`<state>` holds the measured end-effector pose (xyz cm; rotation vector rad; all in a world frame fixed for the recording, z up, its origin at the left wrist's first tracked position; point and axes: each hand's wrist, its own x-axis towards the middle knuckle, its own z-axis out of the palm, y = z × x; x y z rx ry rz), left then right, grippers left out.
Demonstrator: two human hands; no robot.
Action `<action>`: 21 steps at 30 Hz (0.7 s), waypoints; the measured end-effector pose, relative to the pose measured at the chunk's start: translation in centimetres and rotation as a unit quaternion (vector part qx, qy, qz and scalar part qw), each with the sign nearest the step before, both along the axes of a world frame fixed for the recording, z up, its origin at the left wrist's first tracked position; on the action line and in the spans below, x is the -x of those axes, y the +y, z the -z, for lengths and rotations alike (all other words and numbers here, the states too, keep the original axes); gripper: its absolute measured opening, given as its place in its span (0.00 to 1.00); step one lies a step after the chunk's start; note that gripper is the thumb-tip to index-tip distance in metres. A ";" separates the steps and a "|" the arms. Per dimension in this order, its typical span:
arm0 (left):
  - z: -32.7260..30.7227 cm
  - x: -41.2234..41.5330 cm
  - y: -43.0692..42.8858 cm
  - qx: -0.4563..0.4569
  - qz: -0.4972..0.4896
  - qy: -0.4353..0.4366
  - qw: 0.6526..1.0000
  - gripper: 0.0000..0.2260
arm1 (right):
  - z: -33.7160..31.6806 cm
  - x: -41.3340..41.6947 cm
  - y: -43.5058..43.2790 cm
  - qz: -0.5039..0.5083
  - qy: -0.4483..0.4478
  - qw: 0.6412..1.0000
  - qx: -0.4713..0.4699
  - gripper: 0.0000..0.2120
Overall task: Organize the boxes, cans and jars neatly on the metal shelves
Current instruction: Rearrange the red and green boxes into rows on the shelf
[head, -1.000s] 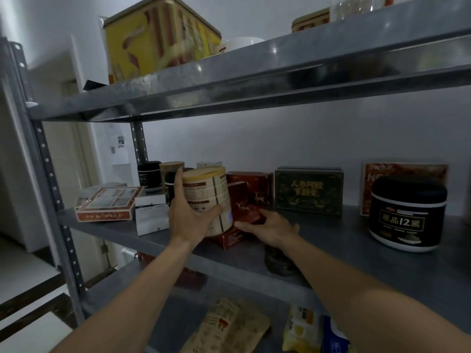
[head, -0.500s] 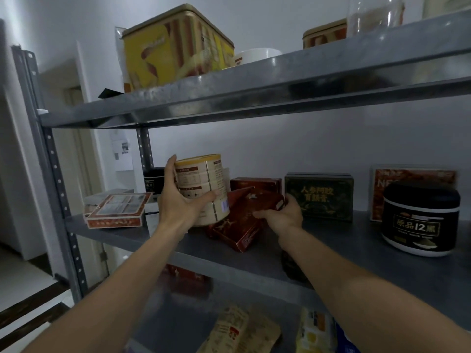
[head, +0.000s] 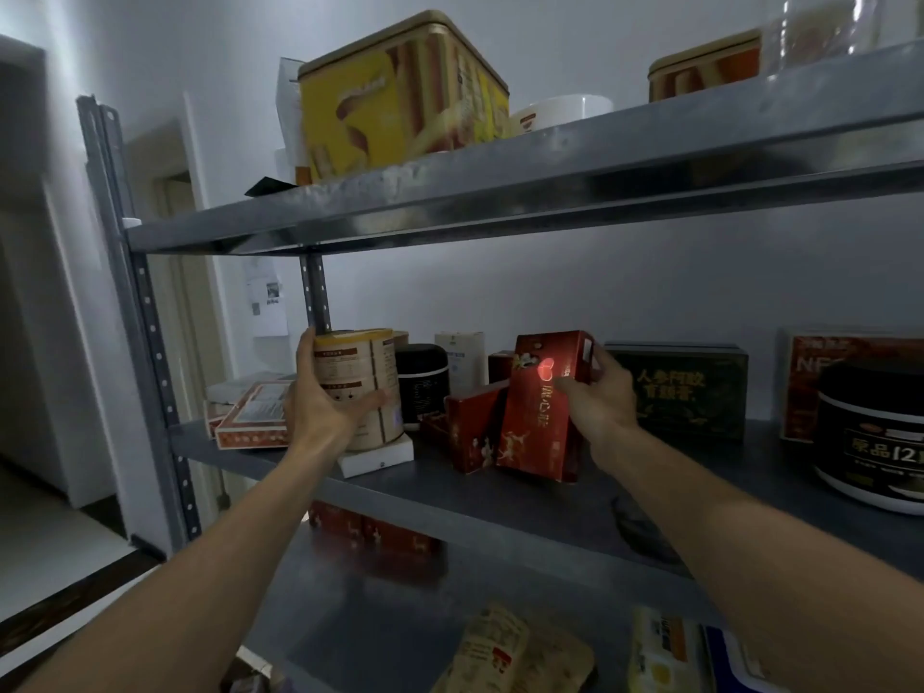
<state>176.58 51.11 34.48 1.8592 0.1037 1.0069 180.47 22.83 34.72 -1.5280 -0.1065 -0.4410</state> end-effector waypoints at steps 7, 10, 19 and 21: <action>1.1 -3.1 1.3 -0.027 0.023 -0.015 0.999 0.52 | -0.4 -0.4 -0.1 0.003 0.000 1.000 0.015 0.24; 1.9 -3.9 1.7 -0.039 0.040 -0.020 0.998 0.51 | -0.5 -0.5 -0.1 0.003 0.001 1.000 0.020 0.22; 2.8 -4.0 1.5 -0.071 0.042 -0.009 0.997 0.56 | -0.7 0.0 0.3 0.001 0.001 1.000 0.020 0.21; 2.7 -3.6 1.4 -0.086 0.030 -0.010 0.996 0.53 | -0.8 0.4 0.5 0.002 0.004 1.000 0.022 0.26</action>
